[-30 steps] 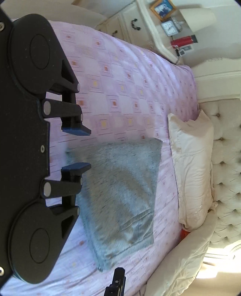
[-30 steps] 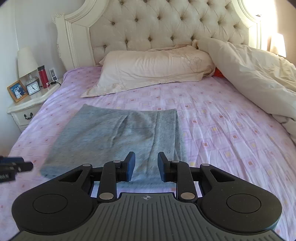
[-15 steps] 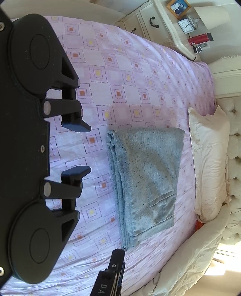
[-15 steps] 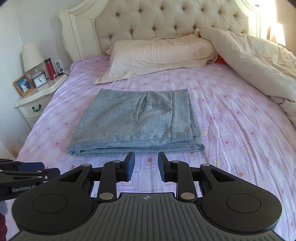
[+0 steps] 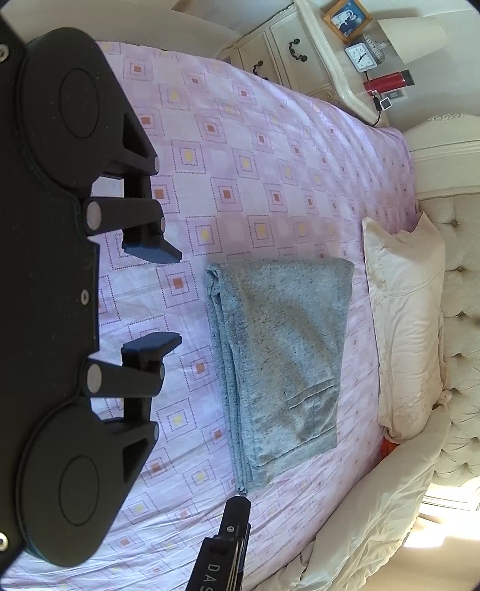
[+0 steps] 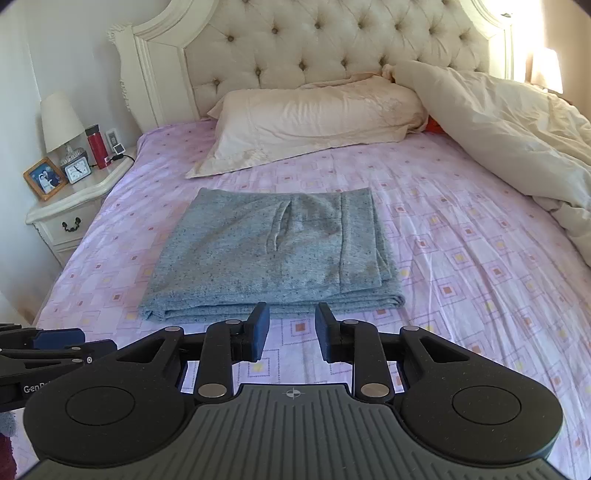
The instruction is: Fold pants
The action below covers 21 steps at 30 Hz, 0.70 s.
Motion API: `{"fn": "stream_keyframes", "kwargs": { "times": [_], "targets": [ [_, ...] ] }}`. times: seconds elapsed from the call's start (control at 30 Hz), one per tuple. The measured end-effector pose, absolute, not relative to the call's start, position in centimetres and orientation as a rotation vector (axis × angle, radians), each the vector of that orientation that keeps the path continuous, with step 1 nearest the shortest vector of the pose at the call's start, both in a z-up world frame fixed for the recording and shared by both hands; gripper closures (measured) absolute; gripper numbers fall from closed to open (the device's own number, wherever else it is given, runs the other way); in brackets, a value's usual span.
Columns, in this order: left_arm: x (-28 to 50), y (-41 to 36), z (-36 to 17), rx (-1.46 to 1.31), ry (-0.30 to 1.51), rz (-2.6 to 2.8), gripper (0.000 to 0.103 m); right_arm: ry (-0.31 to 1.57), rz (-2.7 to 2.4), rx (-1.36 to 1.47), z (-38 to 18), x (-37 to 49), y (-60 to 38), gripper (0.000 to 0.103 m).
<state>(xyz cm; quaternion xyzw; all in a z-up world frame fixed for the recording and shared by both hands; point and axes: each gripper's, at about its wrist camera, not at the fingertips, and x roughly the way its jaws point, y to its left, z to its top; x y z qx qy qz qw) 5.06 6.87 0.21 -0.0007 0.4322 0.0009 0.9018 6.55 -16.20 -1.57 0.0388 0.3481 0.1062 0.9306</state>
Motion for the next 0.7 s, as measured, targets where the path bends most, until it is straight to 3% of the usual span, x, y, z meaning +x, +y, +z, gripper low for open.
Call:
{"fn": "stream_keyframes", "kwargs": {
  "times": [0.7],
  "targets": [
    [5.16, 6.91, 0.28, -0.001, 0.898, 0.003, 0.052, 0.726, 0.224, 0.096, -1.71, 6.80, -16.16, 0.076]
  ]
}}
